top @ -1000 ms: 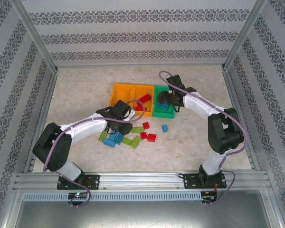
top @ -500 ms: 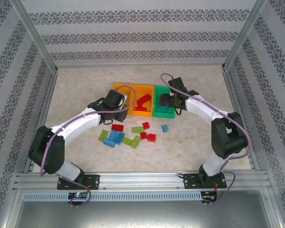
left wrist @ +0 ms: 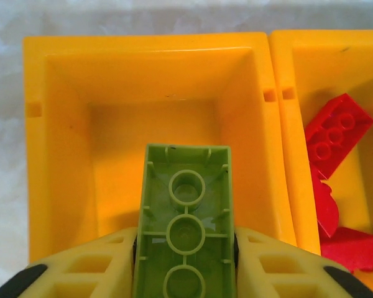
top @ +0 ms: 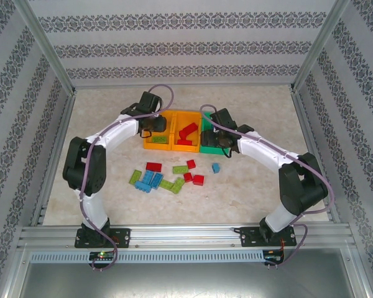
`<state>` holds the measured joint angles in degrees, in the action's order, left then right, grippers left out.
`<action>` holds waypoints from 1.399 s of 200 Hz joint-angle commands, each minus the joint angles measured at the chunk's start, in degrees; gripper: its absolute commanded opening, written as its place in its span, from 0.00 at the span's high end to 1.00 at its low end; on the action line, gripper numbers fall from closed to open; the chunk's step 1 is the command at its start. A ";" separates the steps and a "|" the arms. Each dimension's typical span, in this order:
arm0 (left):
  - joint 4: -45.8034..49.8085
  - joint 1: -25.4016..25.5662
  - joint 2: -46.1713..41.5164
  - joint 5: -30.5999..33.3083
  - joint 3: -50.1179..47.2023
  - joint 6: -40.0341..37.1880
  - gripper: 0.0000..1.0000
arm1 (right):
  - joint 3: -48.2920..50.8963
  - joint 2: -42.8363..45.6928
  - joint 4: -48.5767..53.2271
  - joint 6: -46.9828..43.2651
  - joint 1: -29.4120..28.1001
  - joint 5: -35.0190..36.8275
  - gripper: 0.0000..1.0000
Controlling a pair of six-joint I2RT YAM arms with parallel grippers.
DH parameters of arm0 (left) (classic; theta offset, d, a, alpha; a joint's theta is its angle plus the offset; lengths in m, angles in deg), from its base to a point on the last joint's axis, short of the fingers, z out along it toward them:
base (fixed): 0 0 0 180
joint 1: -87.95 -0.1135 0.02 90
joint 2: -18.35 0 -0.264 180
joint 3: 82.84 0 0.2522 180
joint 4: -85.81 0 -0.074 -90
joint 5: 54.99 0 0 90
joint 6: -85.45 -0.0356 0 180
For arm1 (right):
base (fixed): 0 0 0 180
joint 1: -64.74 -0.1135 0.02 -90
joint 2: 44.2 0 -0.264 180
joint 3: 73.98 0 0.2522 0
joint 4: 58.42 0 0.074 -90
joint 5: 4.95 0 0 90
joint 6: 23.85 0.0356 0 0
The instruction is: Sort the legos into containers by color
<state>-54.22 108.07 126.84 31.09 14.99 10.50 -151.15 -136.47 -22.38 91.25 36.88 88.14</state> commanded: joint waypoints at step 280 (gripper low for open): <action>-8.99 0.39 -31.78 -0.91 -32.82 8.29 0.01 | 3.10 -4.37 14.20 -41.27 -19.52 -7.40 0.32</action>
<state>-63.35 108.22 97.36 28.20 -16.00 17.45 -145.93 -138.33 -9.05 52.31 17.97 82.11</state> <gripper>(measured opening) 0.993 0.694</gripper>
